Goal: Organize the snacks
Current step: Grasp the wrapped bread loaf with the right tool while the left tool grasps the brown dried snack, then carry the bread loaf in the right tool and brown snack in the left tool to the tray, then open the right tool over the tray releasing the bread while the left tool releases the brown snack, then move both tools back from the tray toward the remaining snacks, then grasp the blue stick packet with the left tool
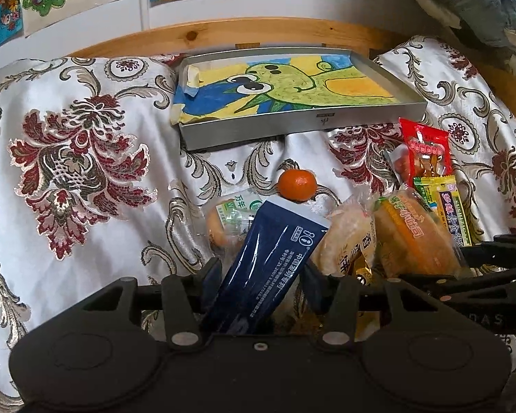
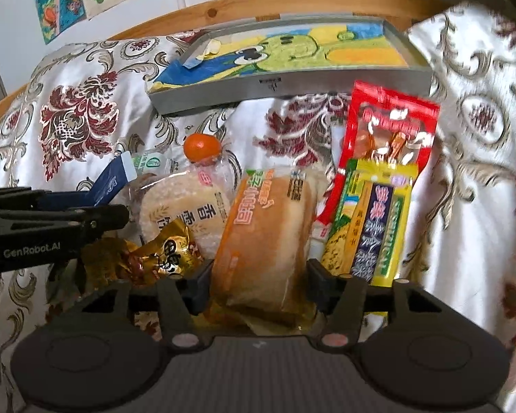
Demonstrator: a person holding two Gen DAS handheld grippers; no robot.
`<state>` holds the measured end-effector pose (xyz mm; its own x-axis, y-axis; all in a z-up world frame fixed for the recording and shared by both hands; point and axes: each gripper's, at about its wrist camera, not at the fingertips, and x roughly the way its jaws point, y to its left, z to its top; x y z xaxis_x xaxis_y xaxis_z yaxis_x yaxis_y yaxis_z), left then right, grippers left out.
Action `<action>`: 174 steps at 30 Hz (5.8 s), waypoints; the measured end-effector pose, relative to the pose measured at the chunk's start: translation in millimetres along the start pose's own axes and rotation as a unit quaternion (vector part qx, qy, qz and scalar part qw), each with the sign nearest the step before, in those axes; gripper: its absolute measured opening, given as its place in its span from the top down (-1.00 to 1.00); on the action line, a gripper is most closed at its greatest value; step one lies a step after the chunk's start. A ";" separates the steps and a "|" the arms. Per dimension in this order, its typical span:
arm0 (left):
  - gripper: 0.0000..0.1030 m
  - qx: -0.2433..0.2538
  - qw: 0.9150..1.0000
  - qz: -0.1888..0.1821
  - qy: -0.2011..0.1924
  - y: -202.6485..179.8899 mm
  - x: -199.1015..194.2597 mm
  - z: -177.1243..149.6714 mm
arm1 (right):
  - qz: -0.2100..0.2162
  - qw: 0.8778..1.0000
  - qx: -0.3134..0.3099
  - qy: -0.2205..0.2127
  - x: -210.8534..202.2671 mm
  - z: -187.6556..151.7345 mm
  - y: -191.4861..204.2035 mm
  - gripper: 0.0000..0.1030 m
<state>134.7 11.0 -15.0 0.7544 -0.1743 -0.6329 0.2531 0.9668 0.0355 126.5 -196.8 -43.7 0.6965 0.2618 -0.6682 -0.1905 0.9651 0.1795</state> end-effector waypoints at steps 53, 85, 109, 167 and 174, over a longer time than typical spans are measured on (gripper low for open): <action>0.01 -0.091 0.985 -0.035 -0.142 20.6 -3.9 103.7 | -0.024 0.983 -0.066 -0.172 -28.0 67.9 -9.0 -0.05; 0.00 -0.108 0.984 -0.011 -0.139 25.6 118.3 194.3 | -0.018 0.987 -0.038 -0.154 94.5 183.2 -55.9 -0.02; -0.98 -0.137 0.979 0.034 -0.145 32.9 27.9 154.9 | -0.060 0.963 -0.051 -0.257 -32.8 146.7 -45.6 -0.99; -0.98 0.017 0.997 -0.037 0.066 23.4 9.6 -8.3 | 0.031 0.981 -0.185 0.041 -9.6 -13.1 48.4 -0.99; -0.93 0.017 0.994 -0.063 0.085 20.4 33.6 -1.5 | 0.064 0.977 -0.195 0.055 9.2 -3.5 39.5 -0.99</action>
<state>164.3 25.1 -36.7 0.6025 -0.2572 -0.7555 0.3622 0.9317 -0.0283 123.0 -156.3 -45.3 0.5758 0.3579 -0.7351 -0.5357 0.8444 -0.0085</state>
